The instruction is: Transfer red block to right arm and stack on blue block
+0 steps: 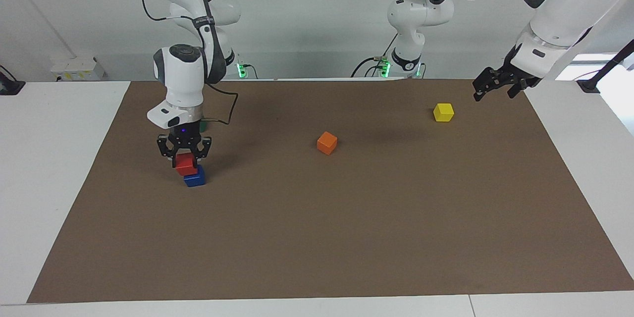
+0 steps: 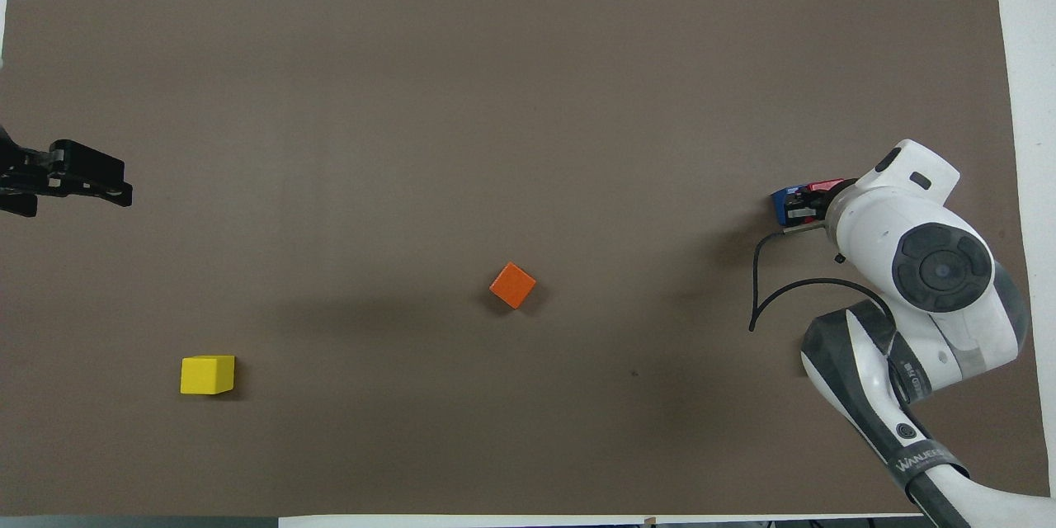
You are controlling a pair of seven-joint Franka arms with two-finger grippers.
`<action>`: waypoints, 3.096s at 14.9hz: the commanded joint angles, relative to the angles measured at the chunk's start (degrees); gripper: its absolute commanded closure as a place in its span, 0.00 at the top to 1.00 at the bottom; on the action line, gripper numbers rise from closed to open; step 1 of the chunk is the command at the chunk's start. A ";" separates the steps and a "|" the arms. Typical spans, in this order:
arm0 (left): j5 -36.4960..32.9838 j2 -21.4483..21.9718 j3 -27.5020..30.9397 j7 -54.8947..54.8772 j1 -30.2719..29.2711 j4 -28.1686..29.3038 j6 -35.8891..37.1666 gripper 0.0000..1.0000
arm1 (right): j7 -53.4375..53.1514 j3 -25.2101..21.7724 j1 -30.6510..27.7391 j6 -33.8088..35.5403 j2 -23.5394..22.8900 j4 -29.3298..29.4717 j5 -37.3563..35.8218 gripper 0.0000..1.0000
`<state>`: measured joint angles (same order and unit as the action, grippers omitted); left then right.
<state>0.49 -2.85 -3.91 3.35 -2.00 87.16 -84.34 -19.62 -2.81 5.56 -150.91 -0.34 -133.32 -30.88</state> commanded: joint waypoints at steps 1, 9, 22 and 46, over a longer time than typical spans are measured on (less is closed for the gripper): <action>-0.93 1.44 0.13 -0.36 0.24 1.35 0.58 1.00 | 0.11 0.17 -0.63 -1.58 0.61 -1.15 -1.38 0.00; -1.02 1.36 0.13 -0.45 0.33 1.35 0.58 1.00 | 0.02 0.17 -0.63 -2.46 0.17 -1.15 -1.38 0.00; -0.93 1.45 0.13 -0.45 0.33 1.35 0.58 1.00 | 0.02 0.26 -0.98 -3.95 -1.15 -1.15 -1.38 0.00; -0.93 1.45 0.22 -0.27 -0.11 1.35 0.58 1.00 | 8.26 0.70 0.95 17.11 -0.36 11.57 19.07 1.00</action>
<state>0.49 -2.85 -3.79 3.35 -1.99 87.17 -84.29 -15.68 -2.31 6.55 -139.55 -1.17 -125.56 -17.71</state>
